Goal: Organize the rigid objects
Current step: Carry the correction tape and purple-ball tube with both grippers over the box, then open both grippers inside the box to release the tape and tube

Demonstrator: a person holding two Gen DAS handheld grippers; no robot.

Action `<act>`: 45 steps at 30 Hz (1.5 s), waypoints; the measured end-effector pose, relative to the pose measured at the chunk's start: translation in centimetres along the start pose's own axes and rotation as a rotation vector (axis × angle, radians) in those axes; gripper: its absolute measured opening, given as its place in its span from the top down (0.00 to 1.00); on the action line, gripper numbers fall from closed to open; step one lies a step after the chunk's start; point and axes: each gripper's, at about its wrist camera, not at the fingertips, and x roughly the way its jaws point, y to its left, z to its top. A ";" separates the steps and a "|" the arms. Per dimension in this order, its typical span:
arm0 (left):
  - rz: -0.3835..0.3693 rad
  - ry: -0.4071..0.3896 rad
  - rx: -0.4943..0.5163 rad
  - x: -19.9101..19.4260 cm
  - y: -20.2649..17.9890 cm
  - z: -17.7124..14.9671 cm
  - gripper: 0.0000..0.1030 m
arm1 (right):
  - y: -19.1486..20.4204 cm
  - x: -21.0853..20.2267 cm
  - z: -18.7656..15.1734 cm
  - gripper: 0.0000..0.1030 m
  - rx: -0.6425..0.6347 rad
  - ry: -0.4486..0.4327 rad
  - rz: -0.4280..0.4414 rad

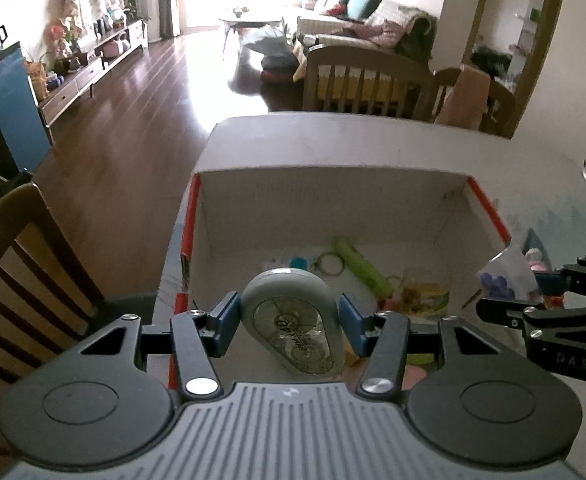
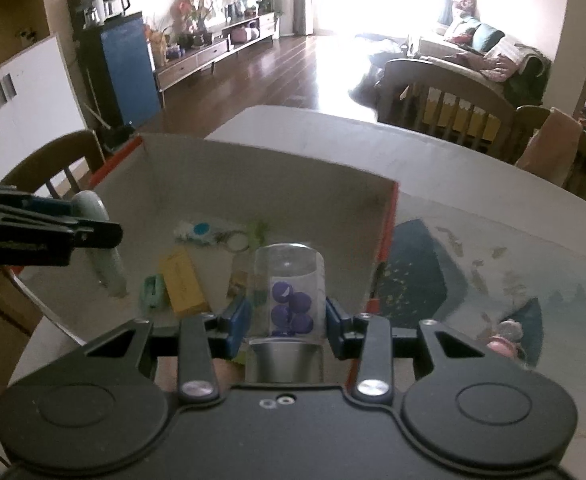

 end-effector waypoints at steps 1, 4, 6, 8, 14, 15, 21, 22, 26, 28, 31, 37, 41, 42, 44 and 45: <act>-0.001 0.007 0.007 0.3 -0.1 -0.1 0.48 | 0.1 0.2 -0.1 0.62 -0.003 0.007 -0.001; -0.004 0.023 0.035 1.1 -0.5 -0.5 0.48 | 0.7 0.9 -0.4 0.62 -0.012 0.027 -0.007; -0.003 0.036 0.056 1.7 -0.8 -0.9 0.48 | 0.9 1.4 -0.5 0.62 -0.018 0.039 -0.011; -0.003 0.046 0.068 2.1 -0.9 -1.1 0.48 | 1.2 1.7 -0.7 0.62 -0.022 0.048 -0.012; -0.002 0.079 0.081 3.2 -0.8 -1.7 0.48 | 1.4 2.1 -0.7 0.62 -0.026 0.061 -0.012; -0.003 0.084 0.081 3.4 -0.8 -1.8 0.48 | 1.5 2.2 -0.7 0.62 -0.027 0.063 -0.010; 0.000 0.114 0.085 4.3 -1.0 -2.0 0.48 | 1.4 2.3 -0.9 0.61 -0.029 0.070 -0.009; 0.000 0.118 0.085 4.4 -1.1 -2.1 0.48 | 1.4 2.2 -0.9 0.61 -0.026 0.070 -0.005; 0.002 0.138 0.088 4.8 -1.4 -2.3 0.48 | 1.1 2.0 -1.0 0.59 -0.020 0.071 0.001; 0.009 0.153 0.088 5.0 -1.4 -2.5 0.48 | 1.1 1.7 -1.0 0.56 -0.016 0.068 0.008; 0.014 0.169 0.072 5.3 -1.3 -2.7 0.48 | 1.1 1.1 -0.8 0.52 -0.012 0.062 0.018; 0.020 0.174 0.050 5.1 -1.0 -2.7 0.47 | 0.8 0.0 -0.7 0.46 0.004 0.043 0.041; 0.010 0.154 0.036 4.3 -1.1 -2.7 0.40 | 0.3 -0.9 -0.8 0.45 0.015 0.025 0.049; 0.010 0.146 0.037 4.0 -1.2 -2.7 0.38 | 0.2 -1.1 -0.8 0.45 0.018 0.021 0.051; 0.005 0.131 0.039 3.4 -1.3 -2.7 0.38 | 0.0 -1.6 -0.8 0.43 0.024 0.011 0.058; 0.002 0.126 0.035 3.1 -1.4 -2.7 0.38 | 0.0 -1.9 -0.9 0.42 0.026 0.006 0.062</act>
